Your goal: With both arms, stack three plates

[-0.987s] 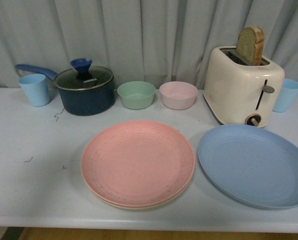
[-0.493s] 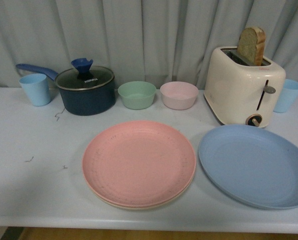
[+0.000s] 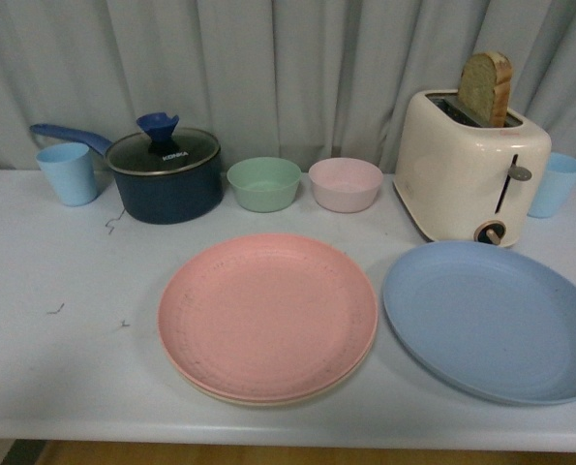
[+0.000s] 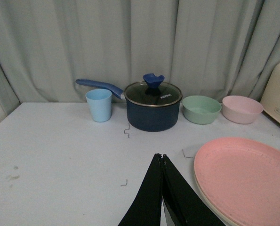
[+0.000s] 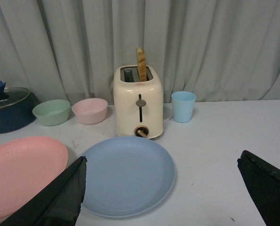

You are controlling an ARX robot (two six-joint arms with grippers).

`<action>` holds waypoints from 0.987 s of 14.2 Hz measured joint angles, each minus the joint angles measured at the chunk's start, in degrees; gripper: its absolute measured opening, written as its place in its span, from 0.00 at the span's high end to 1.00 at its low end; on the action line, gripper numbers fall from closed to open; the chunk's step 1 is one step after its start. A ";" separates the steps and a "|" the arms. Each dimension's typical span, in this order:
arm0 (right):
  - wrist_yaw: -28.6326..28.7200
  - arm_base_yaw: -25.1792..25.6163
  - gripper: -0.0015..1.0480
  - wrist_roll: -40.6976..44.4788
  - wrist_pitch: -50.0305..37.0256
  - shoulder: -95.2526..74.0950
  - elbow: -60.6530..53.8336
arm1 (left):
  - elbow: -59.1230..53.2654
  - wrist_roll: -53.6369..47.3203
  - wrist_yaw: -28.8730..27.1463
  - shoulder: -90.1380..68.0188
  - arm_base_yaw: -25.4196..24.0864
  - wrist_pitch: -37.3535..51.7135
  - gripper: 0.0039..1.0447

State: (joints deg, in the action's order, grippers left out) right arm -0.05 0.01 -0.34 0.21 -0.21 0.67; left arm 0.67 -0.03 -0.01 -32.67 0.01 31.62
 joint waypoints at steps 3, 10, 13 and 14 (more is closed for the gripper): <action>0.02 0.00 0.06 0.00 0.00 0.00 0.00 | -0.02 0.02 0.00 7.50 0.00 -6.62 0.99; 0.00 0.00 0.06 0.00 0.00 0.00 0.00 | -0.02 0.00 -0.02 18.75 0.00 -17.59 0.99; 0.00 0.00 0.06 0.00 0.00 0.00 0.00 | -0.02 0.00 -0.02 22.05 0.00 -20.98 0.99; 0.00 0.00 0.06 -0.02 0.00 0.00 0.00 | -0.02 0.00 -0.02 22.88 0.00 -21.75 0.99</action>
State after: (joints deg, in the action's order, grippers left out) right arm -0.05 0.01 -0.36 0.21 -0.21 0.67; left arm 0.64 -0.03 -0.03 -9.78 0.01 9.87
